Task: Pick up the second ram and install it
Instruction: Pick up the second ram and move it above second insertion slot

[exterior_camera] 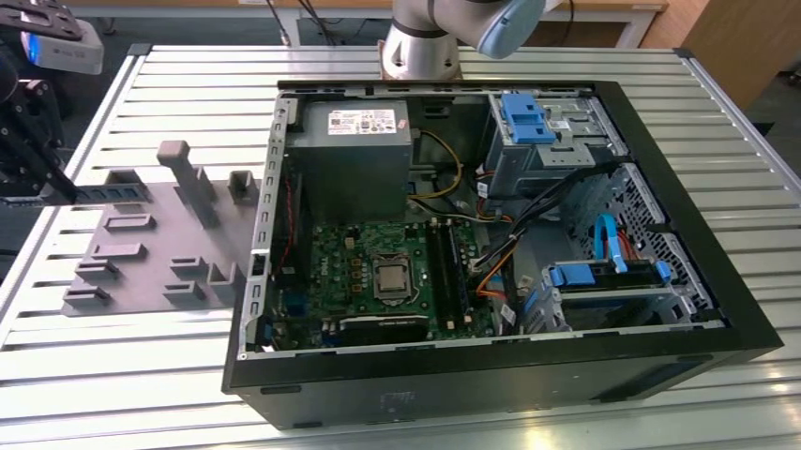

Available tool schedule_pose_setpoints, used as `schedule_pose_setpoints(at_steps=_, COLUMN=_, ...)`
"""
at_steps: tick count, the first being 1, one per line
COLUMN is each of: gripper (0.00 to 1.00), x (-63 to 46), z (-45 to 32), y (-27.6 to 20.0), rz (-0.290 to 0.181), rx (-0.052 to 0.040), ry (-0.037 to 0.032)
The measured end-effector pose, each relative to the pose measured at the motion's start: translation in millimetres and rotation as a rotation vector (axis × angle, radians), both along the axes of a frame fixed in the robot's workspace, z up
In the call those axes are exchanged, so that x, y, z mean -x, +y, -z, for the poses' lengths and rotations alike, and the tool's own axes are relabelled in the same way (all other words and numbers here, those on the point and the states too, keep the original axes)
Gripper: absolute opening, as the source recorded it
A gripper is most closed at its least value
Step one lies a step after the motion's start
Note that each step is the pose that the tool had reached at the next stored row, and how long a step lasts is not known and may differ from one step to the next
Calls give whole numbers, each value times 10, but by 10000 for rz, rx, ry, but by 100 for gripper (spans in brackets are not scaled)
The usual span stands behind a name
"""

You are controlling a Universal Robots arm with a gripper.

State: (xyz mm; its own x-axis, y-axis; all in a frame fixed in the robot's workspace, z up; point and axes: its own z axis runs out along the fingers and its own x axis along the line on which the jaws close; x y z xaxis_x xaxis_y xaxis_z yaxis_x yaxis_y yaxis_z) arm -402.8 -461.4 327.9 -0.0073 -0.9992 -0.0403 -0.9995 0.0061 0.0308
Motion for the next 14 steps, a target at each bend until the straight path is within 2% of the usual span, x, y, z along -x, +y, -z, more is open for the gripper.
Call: schedule_pose_setpoints(at_steps=14, gripper=14, x=0, z=-55, y=0, rz=0, rx=-1, ry=0)
